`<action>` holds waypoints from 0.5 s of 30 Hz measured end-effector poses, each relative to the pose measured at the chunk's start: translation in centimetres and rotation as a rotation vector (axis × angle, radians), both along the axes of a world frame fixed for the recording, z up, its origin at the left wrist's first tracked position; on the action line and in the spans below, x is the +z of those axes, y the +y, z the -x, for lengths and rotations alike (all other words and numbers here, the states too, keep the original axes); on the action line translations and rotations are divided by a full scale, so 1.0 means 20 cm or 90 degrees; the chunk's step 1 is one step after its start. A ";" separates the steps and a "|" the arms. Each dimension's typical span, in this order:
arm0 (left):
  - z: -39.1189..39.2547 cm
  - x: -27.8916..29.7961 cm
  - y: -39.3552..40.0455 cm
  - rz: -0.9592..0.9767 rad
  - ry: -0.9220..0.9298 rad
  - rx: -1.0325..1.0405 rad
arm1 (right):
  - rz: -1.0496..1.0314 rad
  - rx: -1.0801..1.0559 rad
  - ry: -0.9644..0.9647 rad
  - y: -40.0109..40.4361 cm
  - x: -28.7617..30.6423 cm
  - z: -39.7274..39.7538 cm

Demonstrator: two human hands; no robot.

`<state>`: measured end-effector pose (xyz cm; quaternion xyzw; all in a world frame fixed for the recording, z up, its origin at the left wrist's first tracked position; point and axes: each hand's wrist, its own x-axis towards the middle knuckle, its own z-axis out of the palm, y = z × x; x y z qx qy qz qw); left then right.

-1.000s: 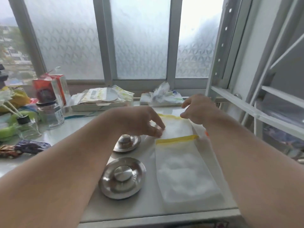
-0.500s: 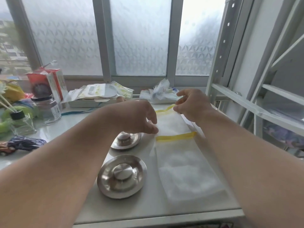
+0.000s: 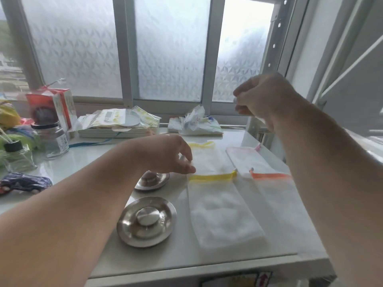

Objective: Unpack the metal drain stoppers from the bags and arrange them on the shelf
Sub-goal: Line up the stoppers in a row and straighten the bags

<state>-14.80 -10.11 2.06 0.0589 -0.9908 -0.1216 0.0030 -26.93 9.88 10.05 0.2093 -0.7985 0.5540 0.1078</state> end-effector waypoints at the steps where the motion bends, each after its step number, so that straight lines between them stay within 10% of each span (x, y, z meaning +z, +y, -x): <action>1: 0.00 0.00 0.00 -0.005 -0.001 0.000 | -0.107 -0.002 0.003 0.06 0.00 0.00; 6: -0.01 0.01 0.02 0.016 -0.015 -0.025 | -0.723 0.055 -0.061 0.34 -0.26 0.05; 15: -0.02 0.02 0.03 0.017 -0.011 -0.041 | -0.657 0.069 -0.059 0.34 -0.41 0.15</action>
